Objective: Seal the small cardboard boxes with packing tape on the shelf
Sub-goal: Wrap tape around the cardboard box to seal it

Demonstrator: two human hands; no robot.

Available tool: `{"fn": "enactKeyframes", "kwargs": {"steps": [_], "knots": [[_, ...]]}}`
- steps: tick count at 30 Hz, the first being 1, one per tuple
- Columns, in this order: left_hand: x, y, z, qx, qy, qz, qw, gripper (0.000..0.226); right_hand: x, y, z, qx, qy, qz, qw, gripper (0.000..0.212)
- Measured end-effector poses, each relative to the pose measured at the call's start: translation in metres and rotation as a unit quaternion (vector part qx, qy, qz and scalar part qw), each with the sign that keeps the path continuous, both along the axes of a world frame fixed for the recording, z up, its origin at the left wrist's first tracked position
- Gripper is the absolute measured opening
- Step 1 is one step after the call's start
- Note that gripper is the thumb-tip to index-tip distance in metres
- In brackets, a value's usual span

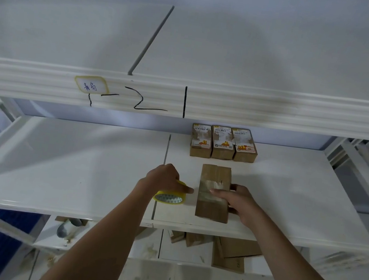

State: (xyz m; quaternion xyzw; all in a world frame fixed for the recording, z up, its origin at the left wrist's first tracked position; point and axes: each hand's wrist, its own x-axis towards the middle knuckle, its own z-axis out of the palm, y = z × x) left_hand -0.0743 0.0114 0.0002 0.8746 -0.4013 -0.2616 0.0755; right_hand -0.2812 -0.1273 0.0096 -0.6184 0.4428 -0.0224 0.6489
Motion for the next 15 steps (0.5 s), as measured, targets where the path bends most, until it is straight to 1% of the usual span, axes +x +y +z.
{"fn": "enactKeyframes", "kwargs": {"steps": [4, 6, 8, 10, 13, 15], "knots": [[-0.004, 0.000, -0.011, 0.039, 0.007, 0.009, 0.999, 0.075, 0.004, -0.001, -0.016, 0.001, 0.034, 0.007, 0.999, 0.053], [-0.006, 0.000, -0.019, 0.047, 0.014, 0.024, 0.999, 0.075, 0.007, -0.002, -0.025, -0.003, 0.056, 0.009, 0.998, 0.052], [-0.009, 0.000, -0.024, 0.041, 0.038, 0.037, 0.998, 0.070, 0.009, -0.005, -0.033, -0.013, 0.076, 0.017, 0.997, 0.052], [-0.009, 0.000, -0.028, 0.035, 0.054, 0.027, 0.998, 0.068, 0.011, -0.010, -0.039, -0.035, 0.093, 0.026, 0.995, 0.056], [-0.004, 0.001, -0.028, 0.016, 0.059, 0.009, 0.998, 0.060, 0.011, -0.019, -0.044, -0.082, 0.133, 0.028, 0.987, 0.053], [-0.001, 0.000, -0.025, 0.001, 0.055, 0.011, 0.998, 0.054, 0.010, -0.022, -0.048, -0.093, 0.147, 0.039, 0.984, 0.052]]}}
